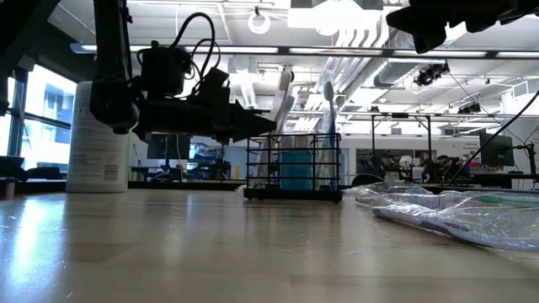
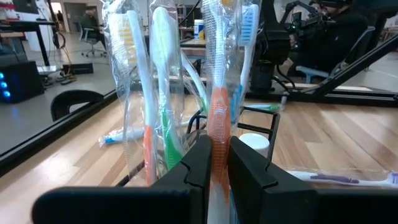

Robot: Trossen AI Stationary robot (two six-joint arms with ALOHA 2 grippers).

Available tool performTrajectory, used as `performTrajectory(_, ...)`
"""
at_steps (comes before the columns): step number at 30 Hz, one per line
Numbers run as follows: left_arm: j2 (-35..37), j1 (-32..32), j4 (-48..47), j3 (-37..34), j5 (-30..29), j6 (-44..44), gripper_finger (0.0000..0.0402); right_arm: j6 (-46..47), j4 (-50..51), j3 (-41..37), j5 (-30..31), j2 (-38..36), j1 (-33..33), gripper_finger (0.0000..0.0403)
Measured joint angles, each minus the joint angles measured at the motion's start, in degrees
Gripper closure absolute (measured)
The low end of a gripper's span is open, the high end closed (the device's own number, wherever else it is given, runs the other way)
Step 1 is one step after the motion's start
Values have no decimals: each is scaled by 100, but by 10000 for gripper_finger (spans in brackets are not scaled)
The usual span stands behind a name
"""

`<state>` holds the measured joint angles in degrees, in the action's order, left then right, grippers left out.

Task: Pick & Place toothbrushing station
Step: Put the bottom orange toothbrush into the mesh organizer

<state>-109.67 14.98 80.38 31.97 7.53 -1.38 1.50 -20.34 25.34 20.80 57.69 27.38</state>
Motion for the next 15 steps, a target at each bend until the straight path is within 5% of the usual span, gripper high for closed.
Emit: performTrajectory(15, 0, 2, -51, 7, 80, 97, 359, -31, -16, 0, 14, -2, 0, 222)
